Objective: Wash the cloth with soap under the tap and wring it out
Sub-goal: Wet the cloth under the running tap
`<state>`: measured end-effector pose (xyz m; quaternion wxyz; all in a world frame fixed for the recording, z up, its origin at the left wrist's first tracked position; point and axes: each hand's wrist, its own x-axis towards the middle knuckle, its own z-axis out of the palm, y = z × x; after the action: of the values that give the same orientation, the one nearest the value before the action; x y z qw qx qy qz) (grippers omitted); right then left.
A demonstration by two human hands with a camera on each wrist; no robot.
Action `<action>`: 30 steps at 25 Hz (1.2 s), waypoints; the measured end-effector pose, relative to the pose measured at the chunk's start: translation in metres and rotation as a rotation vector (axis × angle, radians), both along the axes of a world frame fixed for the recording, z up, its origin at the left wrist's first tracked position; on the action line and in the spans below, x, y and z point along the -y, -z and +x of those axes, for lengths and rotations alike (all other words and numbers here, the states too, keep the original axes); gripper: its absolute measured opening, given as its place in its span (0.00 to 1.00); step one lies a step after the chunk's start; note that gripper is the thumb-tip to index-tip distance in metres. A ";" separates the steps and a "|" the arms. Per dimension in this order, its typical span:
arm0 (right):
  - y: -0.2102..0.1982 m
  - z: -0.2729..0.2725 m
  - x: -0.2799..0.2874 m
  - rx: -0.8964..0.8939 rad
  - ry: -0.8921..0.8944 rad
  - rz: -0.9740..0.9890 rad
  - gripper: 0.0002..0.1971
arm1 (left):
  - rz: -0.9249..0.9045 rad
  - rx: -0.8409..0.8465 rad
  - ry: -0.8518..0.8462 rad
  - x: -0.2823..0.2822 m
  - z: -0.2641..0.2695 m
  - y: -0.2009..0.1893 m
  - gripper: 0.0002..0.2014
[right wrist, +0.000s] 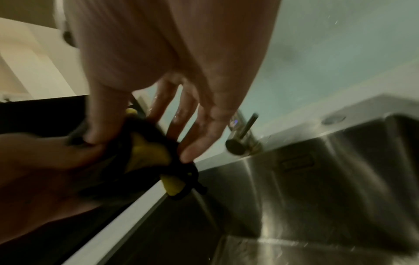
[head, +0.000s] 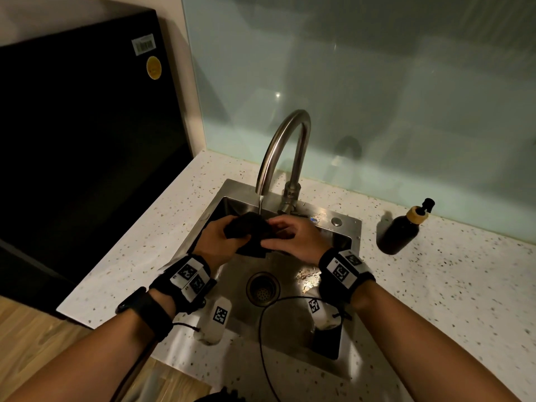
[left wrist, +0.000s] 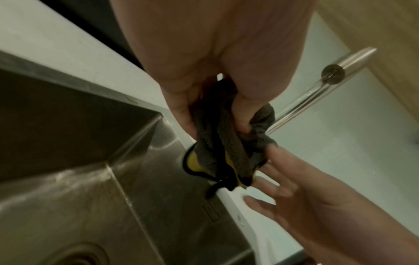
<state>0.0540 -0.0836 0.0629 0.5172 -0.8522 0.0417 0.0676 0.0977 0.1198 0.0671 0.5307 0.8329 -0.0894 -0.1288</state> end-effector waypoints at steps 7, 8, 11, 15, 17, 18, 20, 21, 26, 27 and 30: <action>0.026 0.038 0.050 -0.114 0.312 -0.333 0.12 | 0.002 -0.061 -0.015 -0.011 0.005 0.002 0.12; 0.025 0.045 0.052 -0.101 0.360 -0.351 0.12 | -0.002 -0.073 -0.012 -0.012 0.006 0.002 0.12; 0.020 0.064 0.063 -0.148 0.417 -0.349 0.11 | 0.016 -0.100 0.018 -0.012 0.006 0.002 0.13; 0.015 0.053 0.073 -0.206 0.239 -0.277 0.08 | -0.051 -0.150 0.065 0.003 -0.002 0.004 0.12; 0.014 0.026 0.077 -0.128 0.237 -0.265 0.04 | -0.112 -0.185 0.104 0.013 -0.008 0.009 0.13; 0.013 0.008 0.082 -0.053 0.291 -0.265 0.02 | -0.131 -0.195 0.125 0.019 -0.010 0.013 0.14; 0.005 -0.032 0.098 0.096 0.509 -0.199 0.02 | -0.154 -0.214 0.147 0.030 -0.016 0.020 0.14; -0.003 -0.054 0.110 0.141 0.651 -0.126 0.04 | -0.166 -0.231 0.164 0.038 -0.020 0.021 0.14; -0.028 -0.106 0.196 0.133 1.101 -0.118 0.23 | -0.240 -0.401 0.257 0.078 -0.044 0.022 0.21; -0.027 -0.103 0.209 0.075 1.061 -0.113 0.34 | -0.275 -0.441 0.258 0.088 -0.049 0.021 0.22; -0.016 -0.084 0.227 -0.008 0.780 -0.118 0.53 | -0.341 -0.515 0.263 0.115 -0.057 0.011 0.21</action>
<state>-0.0302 -0.3109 0.0794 0.4538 -0.8005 0.3682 -0.1332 0.0404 0.0044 0.0560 0.6466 0.6534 -0.0791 -0.3856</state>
